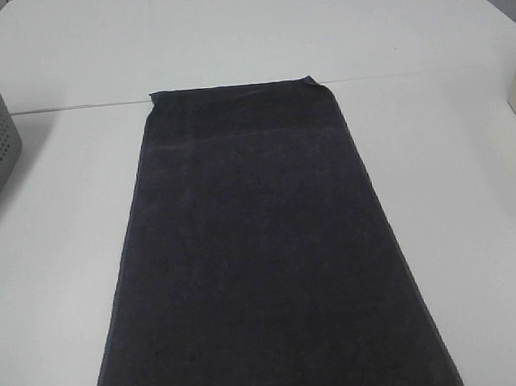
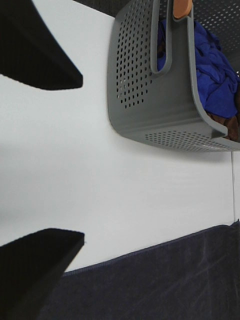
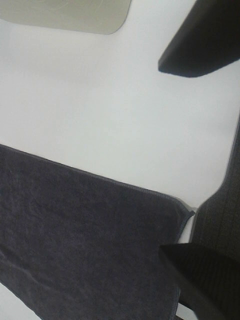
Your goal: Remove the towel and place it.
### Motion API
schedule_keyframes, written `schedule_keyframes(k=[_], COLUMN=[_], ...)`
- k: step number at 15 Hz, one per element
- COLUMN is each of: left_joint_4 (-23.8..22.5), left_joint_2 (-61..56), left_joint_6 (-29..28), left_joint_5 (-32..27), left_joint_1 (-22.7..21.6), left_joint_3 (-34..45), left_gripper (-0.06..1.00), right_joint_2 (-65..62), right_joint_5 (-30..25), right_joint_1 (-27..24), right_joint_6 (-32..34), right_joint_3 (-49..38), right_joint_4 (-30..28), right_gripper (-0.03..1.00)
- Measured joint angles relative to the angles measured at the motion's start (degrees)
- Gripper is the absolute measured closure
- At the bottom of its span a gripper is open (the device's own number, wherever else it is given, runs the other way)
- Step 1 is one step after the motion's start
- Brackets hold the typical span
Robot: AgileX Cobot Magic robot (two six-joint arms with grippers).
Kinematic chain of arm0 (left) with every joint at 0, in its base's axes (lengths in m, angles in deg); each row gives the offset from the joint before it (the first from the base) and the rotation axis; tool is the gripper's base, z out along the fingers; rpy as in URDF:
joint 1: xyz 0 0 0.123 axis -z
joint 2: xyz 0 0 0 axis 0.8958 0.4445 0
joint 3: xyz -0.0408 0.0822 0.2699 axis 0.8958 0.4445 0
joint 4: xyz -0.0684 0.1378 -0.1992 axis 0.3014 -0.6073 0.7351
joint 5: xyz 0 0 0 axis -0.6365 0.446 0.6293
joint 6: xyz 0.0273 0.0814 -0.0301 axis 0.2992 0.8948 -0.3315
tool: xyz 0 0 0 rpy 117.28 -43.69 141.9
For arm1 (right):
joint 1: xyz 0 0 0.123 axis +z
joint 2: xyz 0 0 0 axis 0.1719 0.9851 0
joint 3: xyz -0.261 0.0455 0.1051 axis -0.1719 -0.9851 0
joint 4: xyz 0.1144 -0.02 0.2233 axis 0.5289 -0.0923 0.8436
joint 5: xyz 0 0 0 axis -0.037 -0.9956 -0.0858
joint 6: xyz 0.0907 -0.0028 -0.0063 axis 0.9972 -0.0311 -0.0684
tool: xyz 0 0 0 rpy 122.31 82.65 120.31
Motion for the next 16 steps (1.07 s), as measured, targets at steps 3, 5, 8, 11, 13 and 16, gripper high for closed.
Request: schedule_keyframes(k=[3, 5, 8, 11, 13, 16], left_joint_4=[0.6, 0.6, 0.6, 0.6, 0.6, 0.6], left_joint_2=[0.0, 0.0, 0.0, 0.0, 0.0, 0.0], left_joint_6=[0.0, 0.0, 0.0, 0.0, 0.0, 0.0], left_joint_5=[0.0, 0.2, 0.2, 0.2, 0.2, 0.2], left_joint_1=[0.0, 0.0, 0.0, 0.0, 0.0, 0.0], left_joint_3=[0.0, 0.0, 0.0, 0.0, 0.0, 0.0], left_gripper=[0.22, 0.22, 0.22, 0.22, 0.22, 0.22], right_joint_2=[0.0, 0.0, 0.0, 0.0, 0.0, 0.0], right_joint_5=[0.0, 0.0, 0.0, 0.0, 0.0, 0.0], right_joint_1=[0.0, 0.0, 0.0, 0.0, 0.0, 0.0], right_joint_6=[0.0, 0.0, 0.0, 0.0, 0.0, 0.0], right_joint_3=[0.0, 0.0, 0.0, 0.0, 0.0, 0.0], right_joint_4=[0.1, -0.1, -1.4, -1.4, -1.4, -1.4], right_gripper=[0.11, 0.11, 0.11, 0.11, 0.11, 0.11])
